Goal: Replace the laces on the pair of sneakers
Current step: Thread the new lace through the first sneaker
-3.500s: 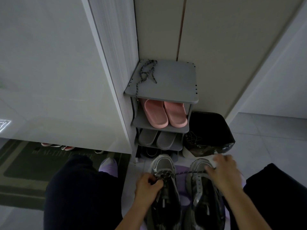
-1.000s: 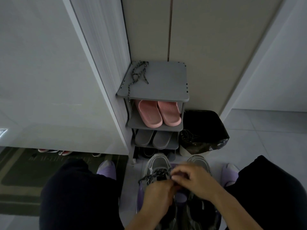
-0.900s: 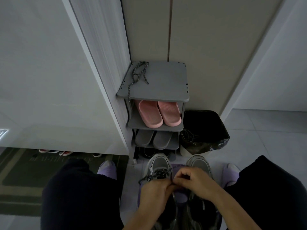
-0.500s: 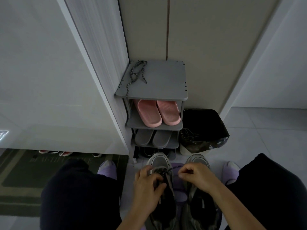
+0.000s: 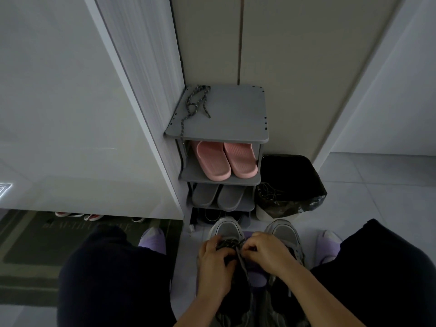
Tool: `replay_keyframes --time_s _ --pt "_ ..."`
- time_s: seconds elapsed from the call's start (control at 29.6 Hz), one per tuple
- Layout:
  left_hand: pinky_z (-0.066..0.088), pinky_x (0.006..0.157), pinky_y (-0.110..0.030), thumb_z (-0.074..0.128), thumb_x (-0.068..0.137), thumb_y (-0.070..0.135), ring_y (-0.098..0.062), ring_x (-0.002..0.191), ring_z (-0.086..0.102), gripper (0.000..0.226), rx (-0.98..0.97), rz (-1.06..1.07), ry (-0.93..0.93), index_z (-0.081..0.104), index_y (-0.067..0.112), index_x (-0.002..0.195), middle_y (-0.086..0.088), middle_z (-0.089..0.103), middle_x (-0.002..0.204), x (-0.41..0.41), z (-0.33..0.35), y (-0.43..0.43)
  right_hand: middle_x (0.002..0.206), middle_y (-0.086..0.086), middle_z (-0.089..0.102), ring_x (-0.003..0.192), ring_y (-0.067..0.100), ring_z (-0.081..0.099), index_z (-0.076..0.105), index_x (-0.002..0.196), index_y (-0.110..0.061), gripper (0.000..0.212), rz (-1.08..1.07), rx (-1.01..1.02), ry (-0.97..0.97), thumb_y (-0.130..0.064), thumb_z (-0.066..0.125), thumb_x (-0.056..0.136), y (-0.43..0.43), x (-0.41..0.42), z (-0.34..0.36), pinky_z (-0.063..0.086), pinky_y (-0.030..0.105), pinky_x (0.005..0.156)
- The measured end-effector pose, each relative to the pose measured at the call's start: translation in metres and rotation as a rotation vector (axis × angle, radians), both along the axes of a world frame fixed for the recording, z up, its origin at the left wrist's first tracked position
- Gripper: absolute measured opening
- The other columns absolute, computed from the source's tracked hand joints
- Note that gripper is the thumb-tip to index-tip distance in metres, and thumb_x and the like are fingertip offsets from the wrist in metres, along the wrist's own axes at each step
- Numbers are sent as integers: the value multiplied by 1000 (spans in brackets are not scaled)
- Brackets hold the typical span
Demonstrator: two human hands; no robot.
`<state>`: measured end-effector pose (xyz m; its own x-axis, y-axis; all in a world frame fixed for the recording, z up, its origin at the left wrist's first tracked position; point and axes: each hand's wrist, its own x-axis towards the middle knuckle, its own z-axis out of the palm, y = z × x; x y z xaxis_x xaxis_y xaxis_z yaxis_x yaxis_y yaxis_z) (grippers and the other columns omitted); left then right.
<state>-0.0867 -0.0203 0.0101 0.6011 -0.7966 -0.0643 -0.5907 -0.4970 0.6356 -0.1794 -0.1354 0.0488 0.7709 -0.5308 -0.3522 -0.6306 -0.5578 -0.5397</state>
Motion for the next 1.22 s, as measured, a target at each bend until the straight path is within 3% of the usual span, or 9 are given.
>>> replay_keyframes --time_s 0.24,0.34,0.41,0.51,0.64,0.88,1.05,1.15,1.22 --pt "25 94 -18 60 83 17 -18 126 30 15 15 6 32 70 18 94 2 41 130 6 0 -5 121 -3 47 119 17 43 48 123 -24 48 52 56 97 -48 55 82 7 -4 2 31 36 106" --pt "27 95 -17 63 79 8 -17 120 37 22 -59 12 162 66 30 76 5 42 116 10 -3 -3 111 -5 35 118 20 37 42 109 -24 44 18 -134 112 -47 54 73 18 -4 -2 25 35 102" --pt "35 88 -19 63 77 2 -16 105 50 42 -171 53 257 56 41 62 5 52 102 10 -4 2 96 -6 28 103 20 44 44 87 -26 27 -45 -281 65 -44 51 68 26 -6 -7 32 36 94" --pt "46 78 -26 56 84 -3 -13 86 63 32 -352 272 520 55 25 68 5 68 85 18 17 9 77 -6 41 76 18 55 51 57 -27 21 -142 -461 -16 -48 45 57 30 -11 -11 45 35 71" --pt "58 66 -29 42 88 -2 -18 67 69 16 -827 552 1004 46 6 74 -9 70 67 62 57 15 92 -5 42 106 18 46 48 70 -25 22 -134 -285 157 -45 46 80 23 -18 -9 30 33 88" --pt "36 43 -15 25 92 3 -5 39 43 31 -1082 839 1196 36 15 66 6 45 60 167 103 42 87 -6 44 106 16 48 31 54 -30 36 -167 -168 143 -44 50 82 22 -17 -2 23 30 79" --pt "22 31 -10 37 88 -2 -4 31 34 26 -647 624 942 43 11 66 -1 50 47 117 102 41 89 -7 44 106 15 49 29 56 -30 37 -135 -195 150 -47 47 84 23 -15 -1 27 32 86" --pt "19 33 -8 39 89 -1 -5 31 28 21 -374 330 1194 52 8 74 -8 46 52 72 100 47 90 -7 45 106 15 48 35 62 -32 30 -98 -169 156 -48 47 84 24 -10 5 28 31 89" --pt "24 33 -14 45 91 11 -6 30 29 17 -141 73 1080 57 12 80 -3 53 53 46 53 65 95 -8 44 108 16 46 46 88 -32 13 -81 -143 49 -44 50 83 23 -8 2 28 30 92"
